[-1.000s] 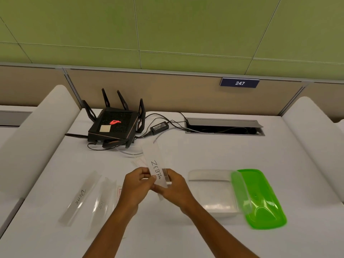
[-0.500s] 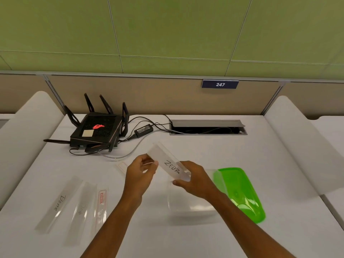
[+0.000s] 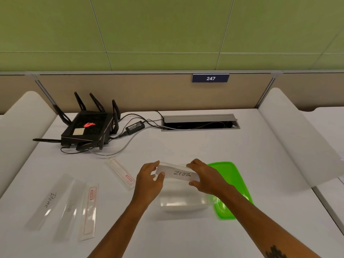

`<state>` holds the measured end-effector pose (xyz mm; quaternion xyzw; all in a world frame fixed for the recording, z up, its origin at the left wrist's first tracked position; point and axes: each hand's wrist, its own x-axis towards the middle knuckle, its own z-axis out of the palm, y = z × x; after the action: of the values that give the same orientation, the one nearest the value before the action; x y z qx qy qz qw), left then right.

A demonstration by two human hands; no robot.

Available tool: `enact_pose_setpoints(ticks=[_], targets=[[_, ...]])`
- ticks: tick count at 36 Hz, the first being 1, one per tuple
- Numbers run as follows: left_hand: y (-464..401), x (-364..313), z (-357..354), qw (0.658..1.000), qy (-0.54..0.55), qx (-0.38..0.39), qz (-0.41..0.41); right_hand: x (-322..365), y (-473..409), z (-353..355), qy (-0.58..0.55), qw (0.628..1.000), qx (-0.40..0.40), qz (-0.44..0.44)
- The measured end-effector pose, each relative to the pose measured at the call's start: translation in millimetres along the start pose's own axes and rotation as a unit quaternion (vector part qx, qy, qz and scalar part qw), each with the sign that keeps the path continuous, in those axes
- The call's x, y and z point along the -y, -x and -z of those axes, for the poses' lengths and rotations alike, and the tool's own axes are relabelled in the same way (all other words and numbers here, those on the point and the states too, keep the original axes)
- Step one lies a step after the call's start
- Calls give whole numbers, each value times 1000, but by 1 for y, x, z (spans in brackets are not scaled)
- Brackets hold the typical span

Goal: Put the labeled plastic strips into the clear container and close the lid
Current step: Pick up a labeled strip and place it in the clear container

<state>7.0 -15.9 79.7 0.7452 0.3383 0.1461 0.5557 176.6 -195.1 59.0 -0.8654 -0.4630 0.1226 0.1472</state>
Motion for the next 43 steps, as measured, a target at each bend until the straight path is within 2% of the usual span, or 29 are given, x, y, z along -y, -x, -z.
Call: enact_pose_setpoints(ticks=[14, 28, 34, 43], targets=[[1, 21, -24, 994, -93, 18, 51, -18, -4, -22, 86, 994, 55, 32], [-5, 22, -44, 975, -197, 56, 90, -18, -11, -42, 182, 978, 94, 45], [-10, 20, -54, 970, -194, 58, 131, -14, -15, -47, 210, 971, 104, 35], [-13, 25, -61, 972, -123, 43, 193, -15, -20, -54, 228, 967, 111, 29]])
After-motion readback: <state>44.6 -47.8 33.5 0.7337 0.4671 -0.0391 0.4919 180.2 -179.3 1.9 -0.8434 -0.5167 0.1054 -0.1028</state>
